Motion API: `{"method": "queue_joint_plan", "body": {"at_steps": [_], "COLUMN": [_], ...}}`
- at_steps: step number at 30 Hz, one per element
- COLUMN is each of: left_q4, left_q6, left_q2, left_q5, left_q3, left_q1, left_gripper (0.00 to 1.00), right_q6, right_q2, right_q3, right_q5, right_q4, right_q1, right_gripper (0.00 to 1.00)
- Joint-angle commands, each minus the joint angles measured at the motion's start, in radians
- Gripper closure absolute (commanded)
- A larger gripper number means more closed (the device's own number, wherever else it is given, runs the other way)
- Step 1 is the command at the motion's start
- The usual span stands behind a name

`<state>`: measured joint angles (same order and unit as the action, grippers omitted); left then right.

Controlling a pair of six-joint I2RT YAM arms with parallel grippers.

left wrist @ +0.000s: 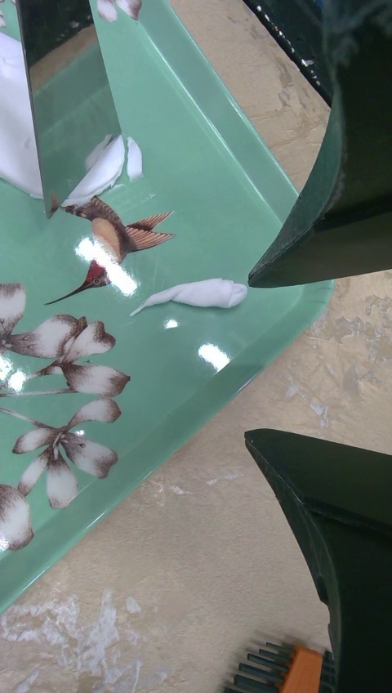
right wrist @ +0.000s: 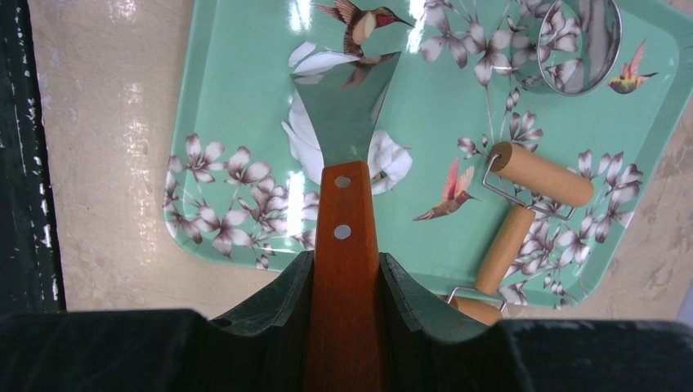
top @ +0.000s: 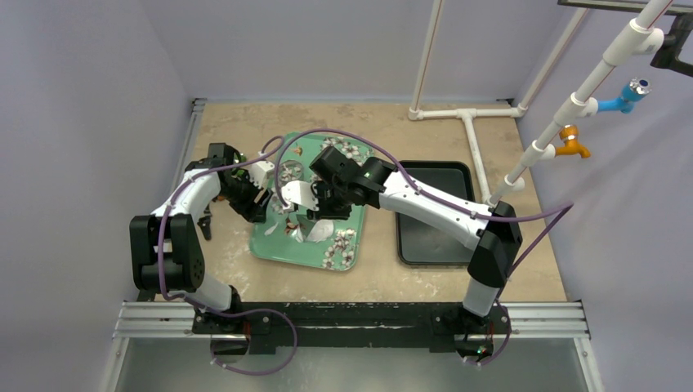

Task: Roll out the dumpling wrappers from the dough
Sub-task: Remove the dumpling wrapper from the work surface.

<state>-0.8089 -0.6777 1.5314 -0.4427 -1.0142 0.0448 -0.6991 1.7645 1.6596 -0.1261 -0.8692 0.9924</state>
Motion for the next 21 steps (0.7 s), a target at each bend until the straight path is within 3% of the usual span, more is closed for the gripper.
{"method": "queue_joint_plan", "body": {"at_steps": [1,21], "left_q4": [-0.002,-0.004], "left_q6": [-0.028,-0.031], "left_q2": [-0.008,-0.013], "left_q5": [-0.037,-0.037], "left_q3": [0.007,0.009], "left_q1": [0.008,0.008], "left_gripper": [0.36,0.36], "right_q6": [0.003,0.012], "right_q2": [-0.007,0.027], "right_q3": [0.004,-0.003], "right_q5": [-0.015,-0.044], "right_q4": [0.03,0.089], "right_q1": [-0.003,-0.003], "right_gripper": [1.0,1.0]}}
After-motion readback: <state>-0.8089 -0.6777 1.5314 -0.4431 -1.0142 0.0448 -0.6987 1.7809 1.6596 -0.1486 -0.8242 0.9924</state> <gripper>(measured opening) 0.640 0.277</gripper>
